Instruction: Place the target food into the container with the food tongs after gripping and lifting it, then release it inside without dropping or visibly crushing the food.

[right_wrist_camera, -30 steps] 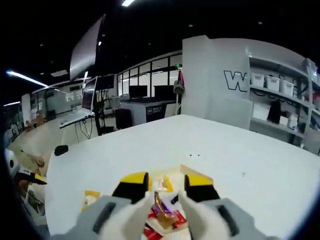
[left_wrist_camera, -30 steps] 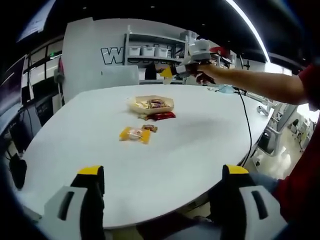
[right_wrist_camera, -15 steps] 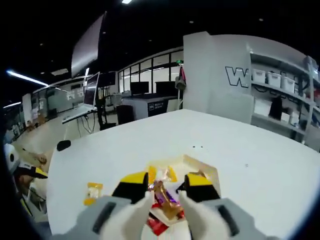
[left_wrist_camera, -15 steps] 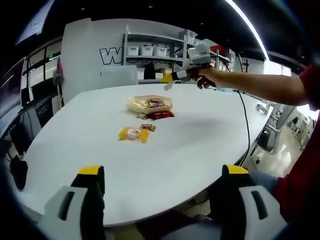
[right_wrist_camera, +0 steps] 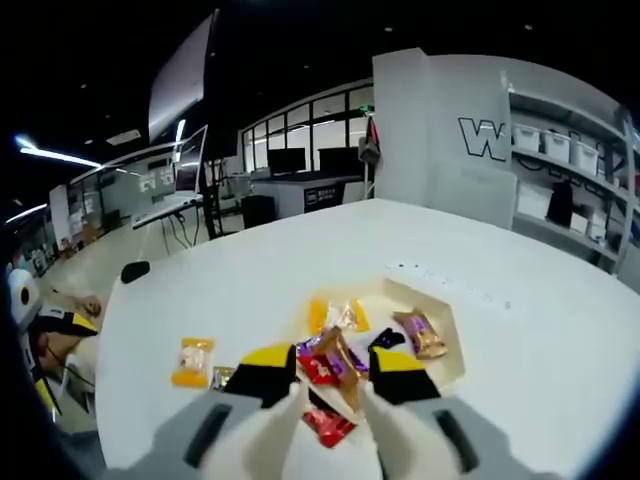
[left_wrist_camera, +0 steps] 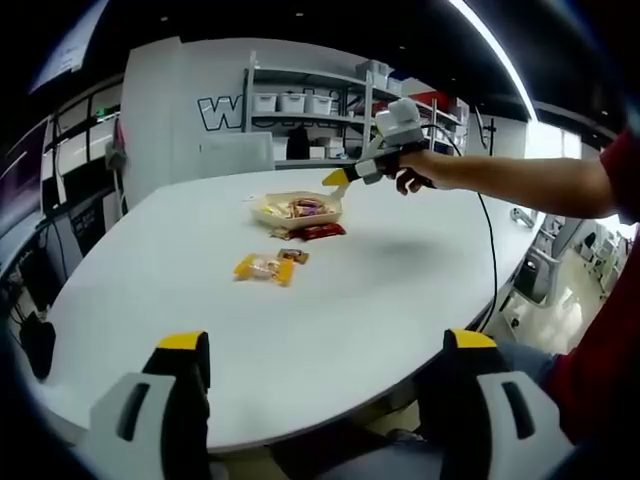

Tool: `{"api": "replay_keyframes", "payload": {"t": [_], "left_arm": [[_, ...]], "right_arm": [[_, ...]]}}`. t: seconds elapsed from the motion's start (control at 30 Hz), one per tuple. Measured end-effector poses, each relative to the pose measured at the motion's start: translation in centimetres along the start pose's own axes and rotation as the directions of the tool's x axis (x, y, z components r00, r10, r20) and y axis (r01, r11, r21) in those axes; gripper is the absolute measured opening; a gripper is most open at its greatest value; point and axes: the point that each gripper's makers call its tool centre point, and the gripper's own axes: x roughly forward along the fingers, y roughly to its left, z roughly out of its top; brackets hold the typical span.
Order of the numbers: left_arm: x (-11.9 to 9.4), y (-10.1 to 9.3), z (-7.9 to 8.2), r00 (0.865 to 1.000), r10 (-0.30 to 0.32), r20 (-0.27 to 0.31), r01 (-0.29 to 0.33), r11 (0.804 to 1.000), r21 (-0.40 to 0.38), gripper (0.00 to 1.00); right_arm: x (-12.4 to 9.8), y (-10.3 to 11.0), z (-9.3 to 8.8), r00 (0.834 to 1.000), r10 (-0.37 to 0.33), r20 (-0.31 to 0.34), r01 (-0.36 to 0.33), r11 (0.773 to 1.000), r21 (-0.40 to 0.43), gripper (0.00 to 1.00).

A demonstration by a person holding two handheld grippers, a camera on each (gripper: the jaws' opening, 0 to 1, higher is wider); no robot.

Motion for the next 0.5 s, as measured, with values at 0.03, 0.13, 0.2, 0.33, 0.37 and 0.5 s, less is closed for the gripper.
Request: {"api": "replay_keyframes", "payload": {"t": [0.03,0.13,0.2,0.33,0.37,0.5], "left_arm": [[0.0,-0.1,0.0,1.000,0.001,-0.002,-0.001,1.000,0.003,0.94],[0.1,-0.2,-0.2,1.000,-0.002,-0.008,0.002,1.000,0.006,0.94],[0.0,-0.2,-0.3,1.000,-0.001,-0.011,0.001,1.000,0.008,0.94],[0.0,-0.2,-0.3,1.000,0.001,-0.012,-0.001,1.000,0.007,0.94],[0.0,-0.3,-0.3,1.000,0.000,-0.013,0.000,1.000,0.009,0.94],[0.1,-0.4,-0.3,1.000,-0.003,-0.014,0.003,1.000,0.013,0.94]], "right_arm": [[0.1,0.2,-0.2,1.000,0.004,-0.005,-0.004,1.000,0.003,0.24],[0.1,0.7,-0.8,1.000,0.013,-0.013,-0.013,1.000,0.002,0.24],[0.2,0.9,-1.2,1.000,0.025,-0.018,-0.025,1.000,0.009,0.24],[0.4,1.5,-2.1,0.999,0.037,-0.020,-0.036,0.999,0.034,0.24],[0.4,1.5,-2.4,0.999,0.038,-0.024,-0.037,0.999,0.032,0.24],[0.4,1.9,-3.0,0.998,0.047,-0.033,-0.046,0.998,0.043,0.24]]}}
